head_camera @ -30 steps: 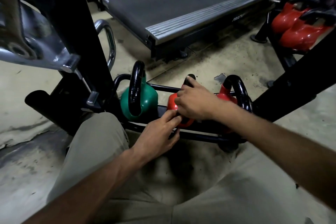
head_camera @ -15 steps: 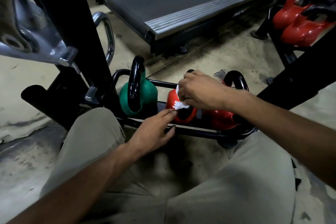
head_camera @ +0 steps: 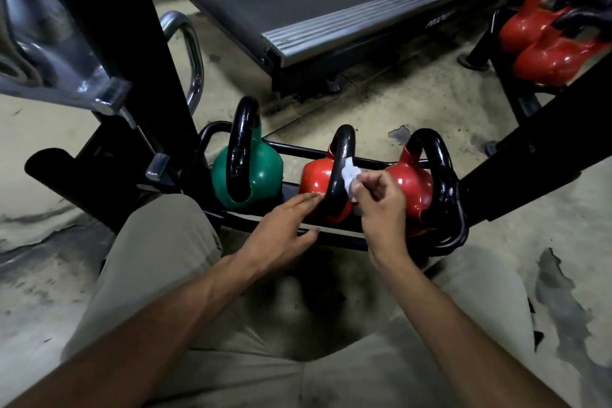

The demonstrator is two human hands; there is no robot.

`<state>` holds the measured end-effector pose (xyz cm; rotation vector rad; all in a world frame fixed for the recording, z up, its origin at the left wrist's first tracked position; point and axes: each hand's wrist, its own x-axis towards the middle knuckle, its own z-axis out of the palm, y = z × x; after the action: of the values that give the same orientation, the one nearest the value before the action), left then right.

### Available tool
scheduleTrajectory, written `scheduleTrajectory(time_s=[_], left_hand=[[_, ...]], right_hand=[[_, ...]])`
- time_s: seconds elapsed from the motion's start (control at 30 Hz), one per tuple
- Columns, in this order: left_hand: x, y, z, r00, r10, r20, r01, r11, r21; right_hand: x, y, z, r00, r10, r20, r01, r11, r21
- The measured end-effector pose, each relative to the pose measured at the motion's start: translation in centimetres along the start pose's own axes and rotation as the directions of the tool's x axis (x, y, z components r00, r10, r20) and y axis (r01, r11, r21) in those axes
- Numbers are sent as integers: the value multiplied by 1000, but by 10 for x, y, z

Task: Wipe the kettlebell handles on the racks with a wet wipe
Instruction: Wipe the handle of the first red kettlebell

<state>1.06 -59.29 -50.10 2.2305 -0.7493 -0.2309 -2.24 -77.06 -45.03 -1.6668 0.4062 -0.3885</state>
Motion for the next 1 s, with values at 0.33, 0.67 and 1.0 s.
scheduleTrajectory(time_s=[0.33,0.67,1.0], left_hand=[[7,-4,3,995,-5,100,-15,981,195],[8,-10,5,994,12,106,-35,975,221],[13,-19,9,991,13,136,-38,983,180]], right_hand=[[30,-27,3,440,-280,853,854,-164,-494],[31,-42,14,133,19,991,929,-350,-118],[15,2,-27,84,-430,899,906,-343,-249]])
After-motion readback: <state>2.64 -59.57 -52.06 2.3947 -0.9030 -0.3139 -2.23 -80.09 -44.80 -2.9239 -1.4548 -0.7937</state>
